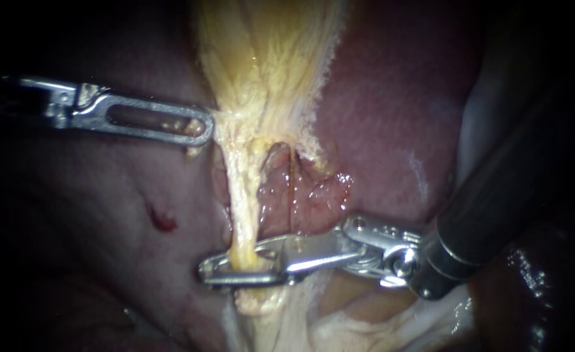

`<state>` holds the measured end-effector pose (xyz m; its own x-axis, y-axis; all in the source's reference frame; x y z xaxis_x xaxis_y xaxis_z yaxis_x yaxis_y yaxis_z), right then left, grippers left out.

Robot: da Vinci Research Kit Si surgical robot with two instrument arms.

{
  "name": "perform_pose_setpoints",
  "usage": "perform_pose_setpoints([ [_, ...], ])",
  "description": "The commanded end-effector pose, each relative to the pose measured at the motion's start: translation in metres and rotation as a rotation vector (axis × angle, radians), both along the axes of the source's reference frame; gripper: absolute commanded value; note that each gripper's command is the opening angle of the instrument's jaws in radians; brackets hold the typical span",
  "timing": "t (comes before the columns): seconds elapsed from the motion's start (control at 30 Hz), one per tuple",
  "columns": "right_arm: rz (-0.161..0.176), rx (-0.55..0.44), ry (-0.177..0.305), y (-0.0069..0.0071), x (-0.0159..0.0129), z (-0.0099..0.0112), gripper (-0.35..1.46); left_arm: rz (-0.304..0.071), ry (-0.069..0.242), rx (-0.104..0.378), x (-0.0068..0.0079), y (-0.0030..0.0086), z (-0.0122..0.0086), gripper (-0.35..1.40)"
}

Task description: Clipping second clip left tube

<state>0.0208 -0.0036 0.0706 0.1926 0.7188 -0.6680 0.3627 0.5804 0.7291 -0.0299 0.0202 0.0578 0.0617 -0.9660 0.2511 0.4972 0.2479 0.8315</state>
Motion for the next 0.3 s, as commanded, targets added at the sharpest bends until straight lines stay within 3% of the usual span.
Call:
perform_pose_setpoints([
  [0.03, 0.0, 0.002, -0.001, 0.0, 0.0, -0.0001, -0.35, 0.0, 0.0, 0.0, 0.0, 0.0, 0.0, -0.35],
  [0.3, -0.003, 0.008, -0.001, 0.0001, -0.0001, 0.0, -0.35, 0.0, 0.0, 0.0, 0.0, 0.0, 0.0, -0.35],
])
